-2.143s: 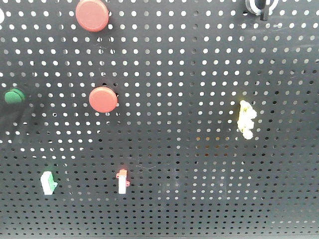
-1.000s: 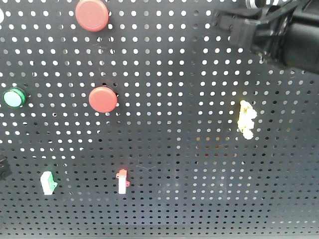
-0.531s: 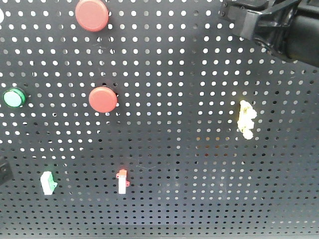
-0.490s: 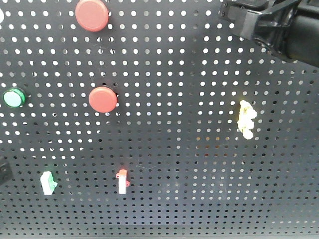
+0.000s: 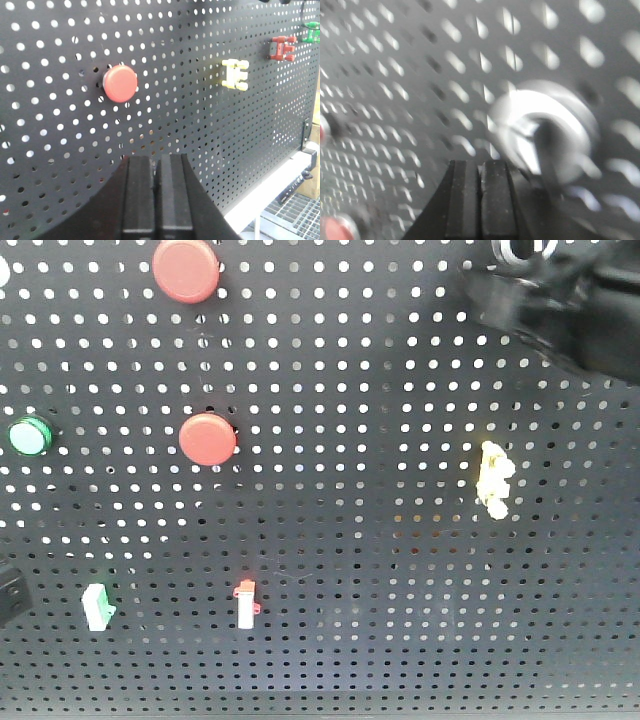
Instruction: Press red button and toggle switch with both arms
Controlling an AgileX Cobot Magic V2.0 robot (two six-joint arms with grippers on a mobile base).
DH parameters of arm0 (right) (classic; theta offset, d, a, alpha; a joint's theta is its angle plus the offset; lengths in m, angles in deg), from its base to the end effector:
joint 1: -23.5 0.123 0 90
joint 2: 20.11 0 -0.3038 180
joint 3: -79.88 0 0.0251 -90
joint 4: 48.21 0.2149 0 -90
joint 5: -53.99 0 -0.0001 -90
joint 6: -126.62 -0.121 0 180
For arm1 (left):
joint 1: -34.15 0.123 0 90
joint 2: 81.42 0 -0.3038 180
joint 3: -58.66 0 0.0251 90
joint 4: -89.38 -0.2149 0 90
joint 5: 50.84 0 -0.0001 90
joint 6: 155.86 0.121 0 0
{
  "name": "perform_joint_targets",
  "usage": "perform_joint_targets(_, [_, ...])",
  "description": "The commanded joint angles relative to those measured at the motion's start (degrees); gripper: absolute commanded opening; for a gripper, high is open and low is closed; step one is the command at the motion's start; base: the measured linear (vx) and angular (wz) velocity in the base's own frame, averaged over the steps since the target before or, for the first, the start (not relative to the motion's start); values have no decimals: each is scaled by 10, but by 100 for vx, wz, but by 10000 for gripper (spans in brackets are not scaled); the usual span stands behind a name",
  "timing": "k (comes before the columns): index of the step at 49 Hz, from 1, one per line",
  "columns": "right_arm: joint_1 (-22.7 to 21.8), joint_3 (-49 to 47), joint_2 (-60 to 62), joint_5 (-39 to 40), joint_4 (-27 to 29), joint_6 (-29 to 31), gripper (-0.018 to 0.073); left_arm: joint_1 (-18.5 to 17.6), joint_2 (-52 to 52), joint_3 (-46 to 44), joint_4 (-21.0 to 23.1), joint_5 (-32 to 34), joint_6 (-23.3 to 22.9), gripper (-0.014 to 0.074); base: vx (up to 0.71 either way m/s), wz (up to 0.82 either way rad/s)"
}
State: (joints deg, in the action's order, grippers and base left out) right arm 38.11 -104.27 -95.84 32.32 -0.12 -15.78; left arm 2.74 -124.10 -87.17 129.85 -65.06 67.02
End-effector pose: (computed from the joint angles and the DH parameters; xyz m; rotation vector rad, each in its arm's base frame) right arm 0.2211 0.0921 0.5163 -0.3082 1.5032 0.5304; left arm 0.0749 -0.0684 0.4069 0.5853 1.4400 -0.5119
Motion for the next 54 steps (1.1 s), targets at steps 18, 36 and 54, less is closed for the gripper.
perform_joint_targets(18, [-36, 37, 85, -25, -93, 8, -3, 0, -1, -14, -7, 18, -5, 2, 0, 0])
perform_joint_targets(36, [-36, 388, 354, 82, -122, 30, -3, 0, 104, 160, -31, 23, -36, 2, 0, 0])
perform_joint_targets(54, [-36, 611, 596, 140, -107, 57, -3, 0, 187, 281, -33, 92, -64, 2, 0, 0])
